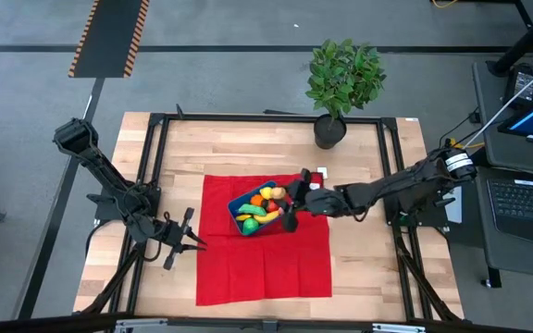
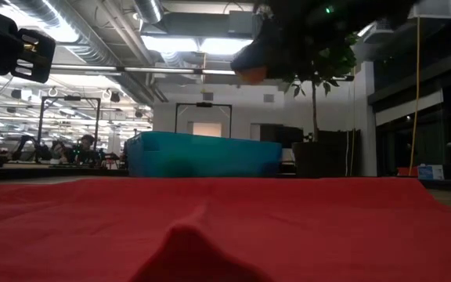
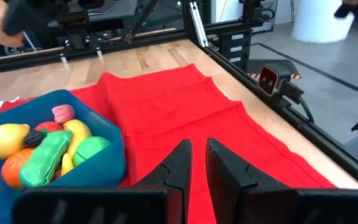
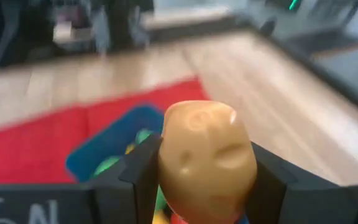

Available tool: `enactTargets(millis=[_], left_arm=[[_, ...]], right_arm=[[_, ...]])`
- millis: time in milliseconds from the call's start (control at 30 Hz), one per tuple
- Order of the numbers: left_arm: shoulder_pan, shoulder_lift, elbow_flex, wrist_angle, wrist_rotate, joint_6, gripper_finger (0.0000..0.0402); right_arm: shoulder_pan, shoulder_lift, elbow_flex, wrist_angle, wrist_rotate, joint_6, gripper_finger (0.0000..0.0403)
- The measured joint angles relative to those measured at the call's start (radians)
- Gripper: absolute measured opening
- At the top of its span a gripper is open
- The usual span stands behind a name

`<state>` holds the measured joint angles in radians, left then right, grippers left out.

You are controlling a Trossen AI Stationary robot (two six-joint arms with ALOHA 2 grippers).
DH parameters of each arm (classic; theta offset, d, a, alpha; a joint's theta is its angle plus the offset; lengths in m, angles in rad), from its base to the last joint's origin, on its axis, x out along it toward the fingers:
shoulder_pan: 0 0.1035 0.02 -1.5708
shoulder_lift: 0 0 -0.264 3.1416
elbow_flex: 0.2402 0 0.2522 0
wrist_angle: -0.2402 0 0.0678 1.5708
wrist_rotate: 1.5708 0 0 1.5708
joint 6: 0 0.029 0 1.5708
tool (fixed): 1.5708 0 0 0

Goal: Pick and placing Produce into tupperware
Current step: Put the potato into the blue bin

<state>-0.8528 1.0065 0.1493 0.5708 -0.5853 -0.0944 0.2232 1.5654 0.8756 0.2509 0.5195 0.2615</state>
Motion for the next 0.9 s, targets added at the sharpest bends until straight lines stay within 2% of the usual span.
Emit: enactTargets(millis=[100,200,633,767,900], left_arm=[[0.000,0.000,0.000,-0.016,0.000,0.000,0.0034],[0.000,0.000,0.000,-0.017,0.000,-0.001,0.0028],[0.000,0.000,0.000,-0.017,0.000,-0.002,0.0003],[0.000,0.000,0.000,-0.017,0.000,-0.002,0.0001],[0.000,0.000,0.000,-0.017,0.000,-0.002,0.0010]], right_arm=[[-0.011,0.000,0.105,-0.247,-0.078,0.058,0.0174],[-0.026,0.007,0.186,-0.385,-0.125,0.097,0.0174],[-0.110,0.202,0.472,-0.736,-0.345,0.073,0.0174],[-0.128,0.259,0.512,-0.773,-0.397,0.073,0.0174],[-0.137,0.297,0.517,-0.824,-0.401,0.094,0.0174]])
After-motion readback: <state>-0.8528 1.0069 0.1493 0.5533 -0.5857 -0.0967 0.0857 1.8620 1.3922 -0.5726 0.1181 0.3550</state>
